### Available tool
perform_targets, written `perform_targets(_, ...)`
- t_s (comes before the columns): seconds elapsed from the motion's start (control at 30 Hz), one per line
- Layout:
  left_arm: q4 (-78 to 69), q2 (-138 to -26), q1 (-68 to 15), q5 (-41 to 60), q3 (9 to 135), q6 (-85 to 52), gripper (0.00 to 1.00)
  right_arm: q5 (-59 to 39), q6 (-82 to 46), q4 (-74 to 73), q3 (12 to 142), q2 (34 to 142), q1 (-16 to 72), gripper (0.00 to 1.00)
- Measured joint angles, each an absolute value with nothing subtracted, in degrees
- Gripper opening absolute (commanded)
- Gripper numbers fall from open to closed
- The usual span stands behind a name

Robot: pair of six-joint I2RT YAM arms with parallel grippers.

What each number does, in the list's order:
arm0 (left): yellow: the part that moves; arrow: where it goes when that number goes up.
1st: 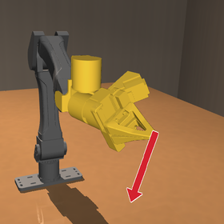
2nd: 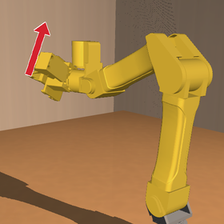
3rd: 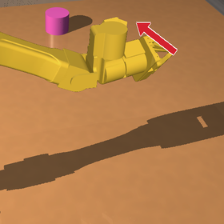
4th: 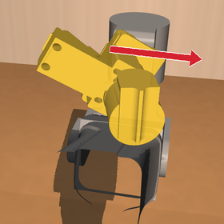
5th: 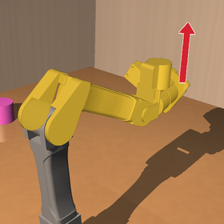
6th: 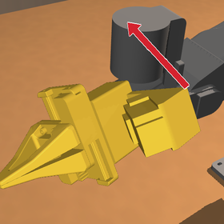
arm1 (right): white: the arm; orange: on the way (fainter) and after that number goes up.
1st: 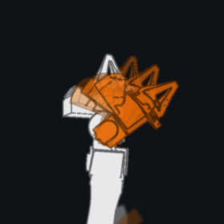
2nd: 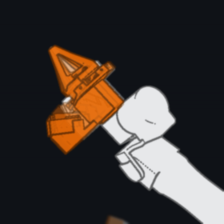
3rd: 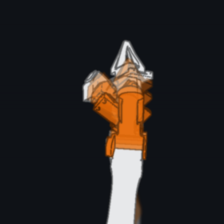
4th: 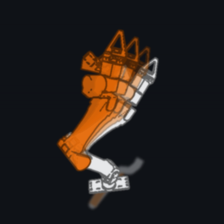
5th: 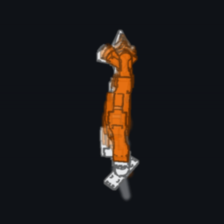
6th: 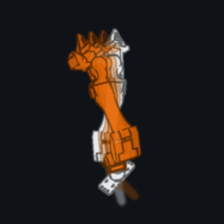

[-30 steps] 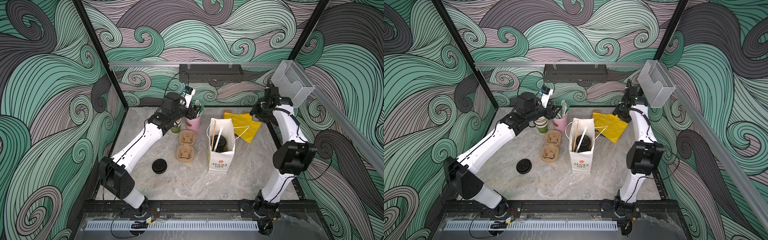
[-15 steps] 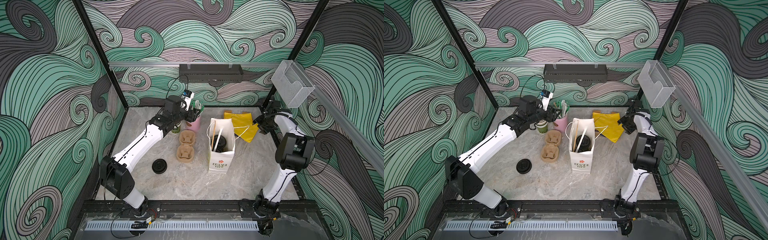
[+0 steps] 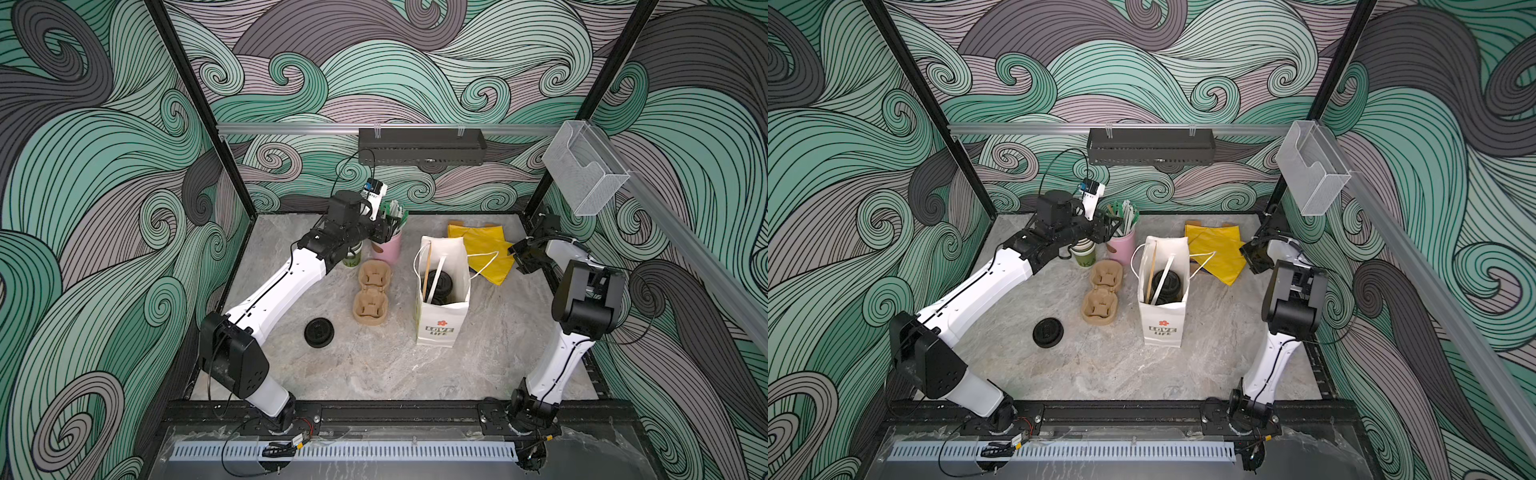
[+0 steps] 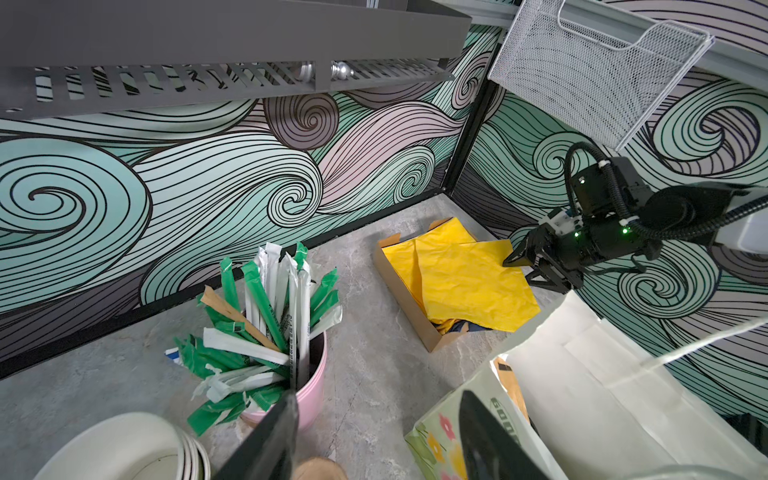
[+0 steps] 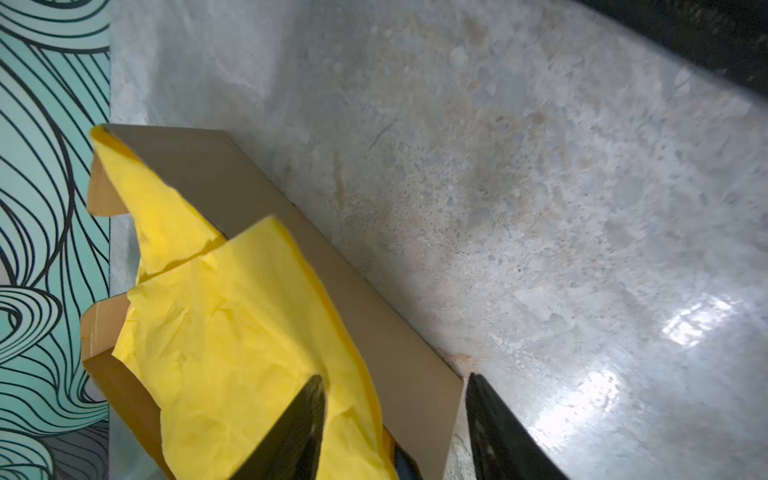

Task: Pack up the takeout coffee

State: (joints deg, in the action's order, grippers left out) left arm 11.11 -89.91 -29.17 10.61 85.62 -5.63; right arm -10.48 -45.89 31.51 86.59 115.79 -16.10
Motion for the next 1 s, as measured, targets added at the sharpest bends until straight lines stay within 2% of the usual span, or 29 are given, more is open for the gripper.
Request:
perform_targets(0.2, 11.1, -89.9, -28.9, 10.6, 85.6, -5.6, 0.63, -13.1, -48.3, 25.5, 84.0, 115.7, -16.1, 0.17)
perform_targets(0.3, 11.1, -89.8, -28.6, 10.5, 85.5, -5.5, 0.63, -13.6, -48.9, 22.5, 81.9, 114.8, -16.1, 0.08)
perform_targets(0.43, 11.1, -89.2, -28.6, 10.3, 85.1, -5.4, 0.63, -13.6, -49.3, 19.5, 78.6, 112.6, -16.0, 0.08)
perform_targets(0.57, 11.1, -88.5, -28.6, 10.2, 84.9, -5.3, 0.63, -12.9, -50.2, 17.2, 76.1, 110.1, -16.1, 0.17)
perform_targets(0.63, 11.1, -88.2, -28.6, 10.2, 84.9, -5.3, 0.63, -12.8, -50.2, 16.5, 76.1, 109.5, -16.3, 0.17)
perform_targets(0.87, 11.2, -87.7, -28.6, 10.2, 84.8, -5.0, 0.63, -12.7, -51.2, 14.1, 76.1, 109.3, -16.3, 0.13)
perform_targets(1.0, 11.2, -87.3, -28.6, 10.2, 84.2, -5.0, 0.63, -12.7, -51.6, 13.7, 76.0, 109.3, -16.3, 0.04)
